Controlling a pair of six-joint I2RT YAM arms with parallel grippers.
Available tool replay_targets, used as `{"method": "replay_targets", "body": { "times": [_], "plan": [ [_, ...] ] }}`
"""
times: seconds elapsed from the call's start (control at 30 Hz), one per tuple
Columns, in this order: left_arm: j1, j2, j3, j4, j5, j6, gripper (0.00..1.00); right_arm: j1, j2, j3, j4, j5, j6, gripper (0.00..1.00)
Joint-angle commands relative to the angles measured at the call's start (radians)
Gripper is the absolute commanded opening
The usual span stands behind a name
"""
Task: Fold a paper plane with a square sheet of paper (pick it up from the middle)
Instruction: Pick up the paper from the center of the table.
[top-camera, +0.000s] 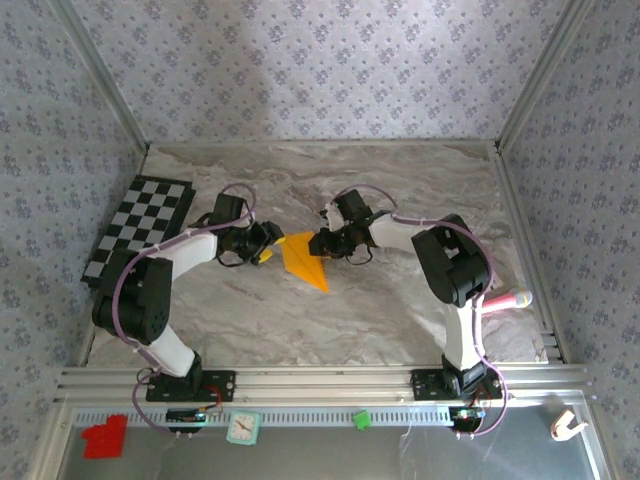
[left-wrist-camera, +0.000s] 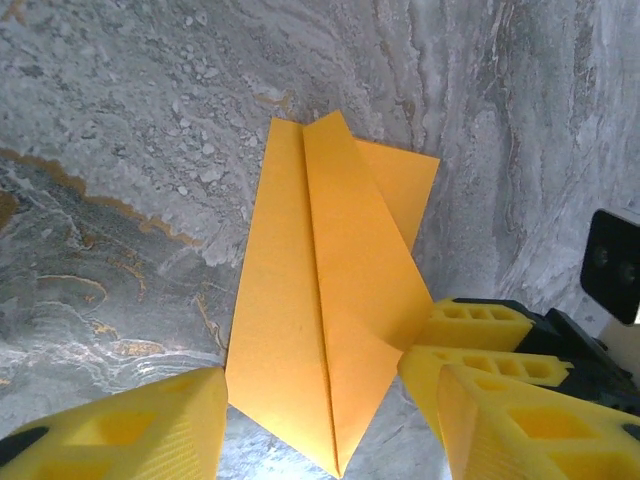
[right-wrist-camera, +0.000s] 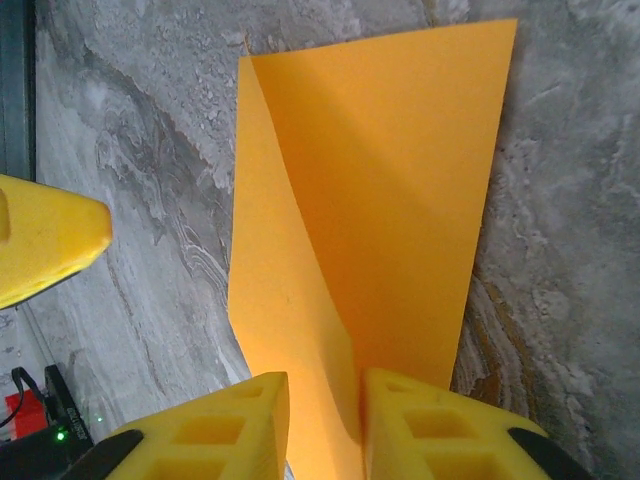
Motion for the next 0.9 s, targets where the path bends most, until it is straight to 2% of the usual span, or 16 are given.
{"method": "replay_targets", "body": {
  "times": [0.0, 0.17, 0.33, 0.47, 0.63, 0.73, 0.87],
  "plan": [
    [0.012, -0.029, -0.013, 0.042, 0.046, -0.014, 0.58, 0.007, 0.021, 0.029, -0.017, -0.029, -0.033, 0.24],
    [0.027, -0.049, -0.033, 0.076, 0.075, -0.027, 0.58, 0.008, 0.034, 0.041, 0.015, -0.062, -0.035, 0.11],
    [0.072, -0.144, -0.070, 0.107, 0.085, -0.028, 0.58, 0.001, -0.031, 0.028, 0.107, -0.081, 0.021, 0.05],
    [0.081, -0.252, -0.110, 0.168, 0.097, -0.040, 0.61, -0.015, -0.111, -0.025, 0.314, -0.125, 0.168, 0.04],
    [0.067, -0.337, -0.168, 0.383, 0.146, -0.176, 0.67, -0.022, -0.154, -0.081, 0.589, -0.160, 0.403, 0.05],
    [0.042, -0.367, -0.169, 0.433, 0.143, -0.187, 0.71, -0.022, -0.160, -0.091, 0.734, -0.167, 0.535, 0.05],
    [0.012, -0.359, -0.157, 0.488, 0.165, -0.193, 0.71, -0.023, -0.157, -0.093, 0.872, -0.184, 0.661, 0.05]
  ]
}}
